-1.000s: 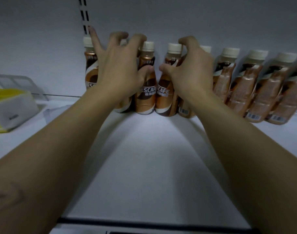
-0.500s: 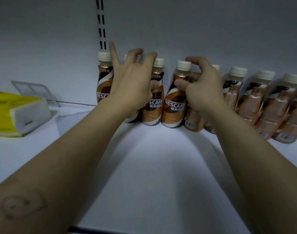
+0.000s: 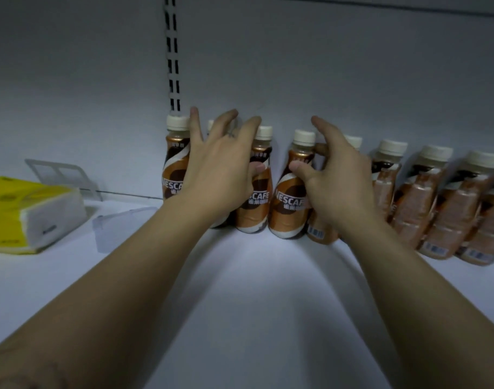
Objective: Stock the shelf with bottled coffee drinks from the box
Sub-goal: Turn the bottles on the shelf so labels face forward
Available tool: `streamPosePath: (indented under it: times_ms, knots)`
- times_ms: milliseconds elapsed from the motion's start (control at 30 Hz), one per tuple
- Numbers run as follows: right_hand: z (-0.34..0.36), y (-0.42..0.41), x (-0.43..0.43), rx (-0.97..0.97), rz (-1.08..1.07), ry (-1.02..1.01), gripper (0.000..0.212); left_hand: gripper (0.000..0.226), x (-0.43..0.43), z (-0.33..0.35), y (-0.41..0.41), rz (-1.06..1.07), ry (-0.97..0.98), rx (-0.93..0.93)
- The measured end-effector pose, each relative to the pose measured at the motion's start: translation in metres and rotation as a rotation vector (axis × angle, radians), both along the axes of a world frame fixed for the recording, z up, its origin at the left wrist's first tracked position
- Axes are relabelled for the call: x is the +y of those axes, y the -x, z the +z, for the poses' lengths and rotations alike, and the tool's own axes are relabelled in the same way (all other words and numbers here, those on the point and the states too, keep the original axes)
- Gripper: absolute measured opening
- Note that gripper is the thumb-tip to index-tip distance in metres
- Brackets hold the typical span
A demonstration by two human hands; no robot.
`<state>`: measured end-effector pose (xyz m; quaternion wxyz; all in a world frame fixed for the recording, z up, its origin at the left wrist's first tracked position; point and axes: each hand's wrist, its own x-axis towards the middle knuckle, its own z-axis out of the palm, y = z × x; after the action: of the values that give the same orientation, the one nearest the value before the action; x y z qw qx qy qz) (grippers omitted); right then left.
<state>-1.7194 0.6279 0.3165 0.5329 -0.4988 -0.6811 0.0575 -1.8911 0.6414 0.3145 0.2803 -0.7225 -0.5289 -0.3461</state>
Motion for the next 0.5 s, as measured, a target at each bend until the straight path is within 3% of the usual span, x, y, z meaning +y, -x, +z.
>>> streamPosePath:
  times_ms: [67, 167, 367, 500]
  knots:
    - [0.006, -0.007, -0.010, -0.058, -0.094, -0.141, 0.070, 0.068, -0.003, 0.002, 0.000, 0.008, 0.017, -0.004]
    - [0.015, -0.034, -0.023, -0.014, -0.202, -0.270, 0.052, 0.070, -0.007, 0.004, -0.001, 0.011, 0.027, -0.029]
    - [0.013, -0.073, -0.028, 0.030, -0.297, -0.185, 0.033, 0.069, -0.019, 0.016, -0.030, -0.069, -0.029, -0.067]
    - [0.014, -0.077, -0.025, -0.022, -0.338, -0.160, 0.035, 0.060, -0.011, 0.040, -0.047, -0.104, 0.052, 0.087]
